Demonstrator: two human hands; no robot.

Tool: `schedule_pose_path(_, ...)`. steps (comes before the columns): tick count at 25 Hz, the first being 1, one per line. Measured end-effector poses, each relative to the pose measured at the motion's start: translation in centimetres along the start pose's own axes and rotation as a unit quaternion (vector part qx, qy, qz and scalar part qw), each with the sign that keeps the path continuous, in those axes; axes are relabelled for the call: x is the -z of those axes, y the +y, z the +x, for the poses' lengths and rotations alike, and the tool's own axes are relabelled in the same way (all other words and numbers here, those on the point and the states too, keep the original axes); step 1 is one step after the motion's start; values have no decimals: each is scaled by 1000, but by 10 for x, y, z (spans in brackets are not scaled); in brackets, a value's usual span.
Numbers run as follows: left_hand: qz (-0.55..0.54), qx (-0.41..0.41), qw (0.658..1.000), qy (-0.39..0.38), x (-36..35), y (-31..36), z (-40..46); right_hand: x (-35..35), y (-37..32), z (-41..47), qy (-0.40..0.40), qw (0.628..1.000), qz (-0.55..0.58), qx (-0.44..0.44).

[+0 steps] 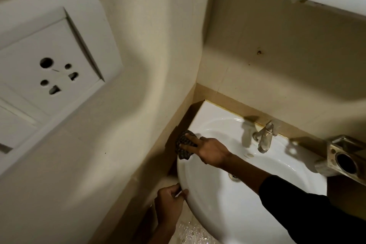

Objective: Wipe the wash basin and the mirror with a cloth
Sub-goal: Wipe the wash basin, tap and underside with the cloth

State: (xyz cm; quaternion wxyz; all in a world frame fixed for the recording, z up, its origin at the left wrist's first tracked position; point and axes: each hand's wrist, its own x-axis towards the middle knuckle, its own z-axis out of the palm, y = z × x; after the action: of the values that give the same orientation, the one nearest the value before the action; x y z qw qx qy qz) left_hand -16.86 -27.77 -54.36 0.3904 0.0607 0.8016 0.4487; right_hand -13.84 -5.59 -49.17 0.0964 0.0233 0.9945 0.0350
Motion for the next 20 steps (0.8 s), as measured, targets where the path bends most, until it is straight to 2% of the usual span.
schedule_pose_path(2, 5, 8, 1000, 8, 0, -3, 1, -1, 23, 9, 16, 999, -14, 33)
schedule_pose_path(3, 7, 11, 1000, 6, 0, -4, 1, 0, 42, 15, 15, 1000, -1, -7)
schedule_pose_path(4, 9, 12, 1000, 2, 0, -6, 2, 3, 61, 18, 19, 996, 16, -83)
schedule_pose_path(6, 18, 8, 1000, -6, 0, -8, 5, 10, 84, 18, 6, 961, 42, -273)
schedule_pose_path(7, 24, 6, 1000, -7, -1, -8, 5, 12, 84, 19, 4, 943, 62, -328)
schedule_pose_path(8, 24, 2, 1000, -6, -1, -8, 6, 14, 77, 24, 4, 936, 78, -344)
schedule_pose_path(9, 21, 0, 1000, -2, -1, -8, 6, 14, 64, 28, 15, 947, 87, -310)
schedule_pose_path(11, 9, -3, 1000, 4, -1, -7, 4, 5, 40, 28, 21, 982, 76, -171)
schedule_pose_path(12, 5, 1, 1000, 3, 0, -8, 5, 1, 39, 25, 19, 989, 70, -130)
schedule_pose_path(13, 0, 4, 1000, -4, -1, -9, 6, -1, 46, 18, 18, 988, 71, -135)
schedule_pose_path(15, -8, 7, 1000, -16, -1, -9, 7, -4, 63, 3, 34, 959, 98, -264)
schedule_pose_path(17, 0, 7, 1000, -15, 0, -8, 6, -9, 67, -15, 28, 907, 82, -413)
schedule_pose_path(20, 12, 3, 1000, -21, 1, -9, 4, -21, 57, -26, -13, 822, 75, -564)
